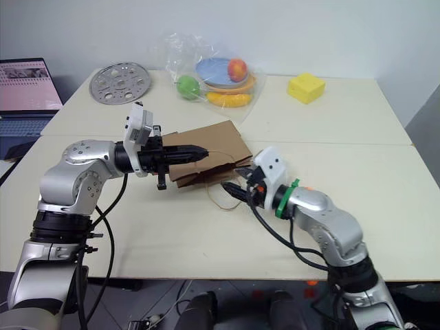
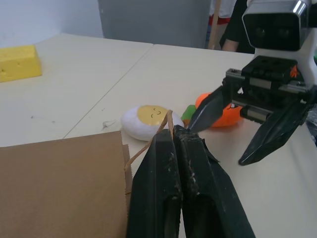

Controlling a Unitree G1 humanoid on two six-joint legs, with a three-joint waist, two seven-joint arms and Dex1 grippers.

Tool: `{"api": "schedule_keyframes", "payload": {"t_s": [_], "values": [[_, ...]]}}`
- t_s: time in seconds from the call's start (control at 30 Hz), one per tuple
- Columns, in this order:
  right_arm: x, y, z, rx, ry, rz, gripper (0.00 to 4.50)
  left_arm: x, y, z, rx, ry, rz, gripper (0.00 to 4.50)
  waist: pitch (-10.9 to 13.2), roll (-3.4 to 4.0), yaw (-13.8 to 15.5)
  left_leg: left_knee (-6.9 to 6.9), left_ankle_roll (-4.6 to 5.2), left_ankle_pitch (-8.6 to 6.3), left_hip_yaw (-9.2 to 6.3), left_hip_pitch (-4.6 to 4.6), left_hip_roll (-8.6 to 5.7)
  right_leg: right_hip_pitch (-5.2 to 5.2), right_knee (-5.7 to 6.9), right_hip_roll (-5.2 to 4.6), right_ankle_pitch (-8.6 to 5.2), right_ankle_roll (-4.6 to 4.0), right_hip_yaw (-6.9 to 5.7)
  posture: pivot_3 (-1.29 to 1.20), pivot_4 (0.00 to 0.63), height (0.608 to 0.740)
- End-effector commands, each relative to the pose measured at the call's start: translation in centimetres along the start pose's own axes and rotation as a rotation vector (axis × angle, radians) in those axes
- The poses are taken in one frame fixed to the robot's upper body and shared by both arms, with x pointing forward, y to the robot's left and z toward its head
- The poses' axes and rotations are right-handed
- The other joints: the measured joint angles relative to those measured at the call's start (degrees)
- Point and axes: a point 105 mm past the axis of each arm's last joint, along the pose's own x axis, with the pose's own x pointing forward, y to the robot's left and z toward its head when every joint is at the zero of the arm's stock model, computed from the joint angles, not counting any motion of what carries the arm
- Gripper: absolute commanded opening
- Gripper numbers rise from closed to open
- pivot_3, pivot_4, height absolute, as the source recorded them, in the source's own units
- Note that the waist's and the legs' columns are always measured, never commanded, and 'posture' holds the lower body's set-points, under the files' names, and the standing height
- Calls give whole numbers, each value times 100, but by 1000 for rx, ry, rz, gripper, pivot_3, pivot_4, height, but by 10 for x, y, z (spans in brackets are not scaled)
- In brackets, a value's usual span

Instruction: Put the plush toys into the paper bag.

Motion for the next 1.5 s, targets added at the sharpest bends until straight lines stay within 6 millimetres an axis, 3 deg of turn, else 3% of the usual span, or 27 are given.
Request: {"api": "schedule_keyframes", "payload": {"t_s": [0.03,0.13,0.17,0.4,0.6,0.7,0.83,1.0,1.13,1.3,1.5], "values": [[14,-4,5,-33,-26,-38,1289,-3,-1,16,48,-45,-1,0,0,0,0,0,0,0,0,0,0,0,0,0,0,0,0,0,150,740],[22,-10,2,-36,-24,-81,155,-4,1,19,51,-54,9,0,0,0,3,1,0,0,0,0,0,-3,7,0,0,0,1,0,150,740],[26,-12,1,-36,-27,-97,27,-4,1,19,49,-55,11,0,0,0,4,2,0,0,1,0,0,-4,11,0,0,0,1,0,150,740],[60,-26,-16,-79,-26,-214,27,-9,-3,20,42,-47,17,0,0,0,-11,1,0,0,4,0,0,-20,37,0,0,-1,4,0,150,740],[95,-20,-25,-7,-43,-205,27,-13,0,32,-1,-94,31,0,0,0,-27,0,-1,1,4,0,0,-33,62,2,0,-2,5,0,150,740],[103,-24,-47,10,28,-236,27,-17,-2,35,-14,-97,28,0,0,0,-44,0,-1,1,4,0,0,-36,64,2,0,-2,5,0,150,740],[108,-22,-66,42,98,-244,27,-26,6,45,-8,-118,82,0,0,-1,-30,0,-1,1,3,0,0,-35,64,1,0,-3,5,0,150,740],[109,-23,-73,47,127,-257,27,-36,25,63,26,-159,177,0,-2,-2,-46,1,-3,3,1,7,1,-32,69,5,0,-3,5,0,150,740],[106,-29,-83,55,178,-290,27,-50,62,105,135,-312,411,0,-4,-7,-25,0,-3,3,-1,23,2,-17,69,7,0,-3,5,0,150,740],[102,-35,-84,88,183,-325,27,-55,68,129,218,-393,482,0,-6,-8,-5,-3,-3,3,2,25,1,-14,68,5,0,-4,7,0,150,740],[97,-38,-86,96,189,-338,27,-73,84,145,289,-472,655,0,-6,-10,13,0,-7,5,0,25,1,-11,67,5,0,-3,6,0,150,740]]}}
